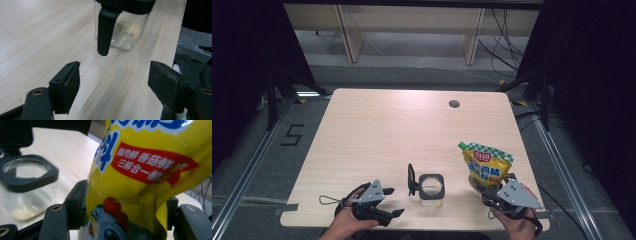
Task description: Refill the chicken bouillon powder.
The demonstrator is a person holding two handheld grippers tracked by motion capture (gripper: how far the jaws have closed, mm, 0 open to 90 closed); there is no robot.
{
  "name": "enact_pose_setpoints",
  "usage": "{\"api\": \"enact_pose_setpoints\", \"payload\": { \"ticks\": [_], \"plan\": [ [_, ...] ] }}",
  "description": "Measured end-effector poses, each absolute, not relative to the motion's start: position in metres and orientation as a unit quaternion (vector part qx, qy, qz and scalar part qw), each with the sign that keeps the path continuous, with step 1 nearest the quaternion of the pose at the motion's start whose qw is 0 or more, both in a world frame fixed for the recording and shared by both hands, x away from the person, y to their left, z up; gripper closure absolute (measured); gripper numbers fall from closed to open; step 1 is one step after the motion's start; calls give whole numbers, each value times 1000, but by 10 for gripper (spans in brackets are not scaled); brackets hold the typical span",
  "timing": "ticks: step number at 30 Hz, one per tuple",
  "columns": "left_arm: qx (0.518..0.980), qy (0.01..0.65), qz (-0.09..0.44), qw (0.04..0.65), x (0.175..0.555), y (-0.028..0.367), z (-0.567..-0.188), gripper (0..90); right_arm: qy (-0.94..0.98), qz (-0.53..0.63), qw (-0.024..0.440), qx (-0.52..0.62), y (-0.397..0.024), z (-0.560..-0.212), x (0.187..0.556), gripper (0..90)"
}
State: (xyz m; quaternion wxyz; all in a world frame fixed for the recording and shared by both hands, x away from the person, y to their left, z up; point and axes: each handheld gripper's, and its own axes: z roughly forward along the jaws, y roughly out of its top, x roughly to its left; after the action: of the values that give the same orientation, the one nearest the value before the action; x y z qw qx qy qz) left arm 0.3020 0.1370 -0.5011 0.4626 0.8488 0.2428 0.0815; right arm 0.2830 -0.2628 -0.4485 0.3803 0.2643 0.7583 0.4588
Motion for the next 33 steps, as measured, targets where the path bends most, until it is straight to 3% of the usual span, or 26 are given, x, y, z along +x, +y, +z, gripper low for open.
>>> {"api": "enact_pose_setpoints", "payload": {
  "ticks": [20, 33],
  "plan": [
    [847, 249, 81, 463, 303, 136, -503, 242, 812, 375, 415, 166, -254, -442, 253, 397],
    [857, 240, 90, 447, 304, 137, -503, 241, 836, 282, 463, 82, -240, -443, 244, 401]
  ]
}}
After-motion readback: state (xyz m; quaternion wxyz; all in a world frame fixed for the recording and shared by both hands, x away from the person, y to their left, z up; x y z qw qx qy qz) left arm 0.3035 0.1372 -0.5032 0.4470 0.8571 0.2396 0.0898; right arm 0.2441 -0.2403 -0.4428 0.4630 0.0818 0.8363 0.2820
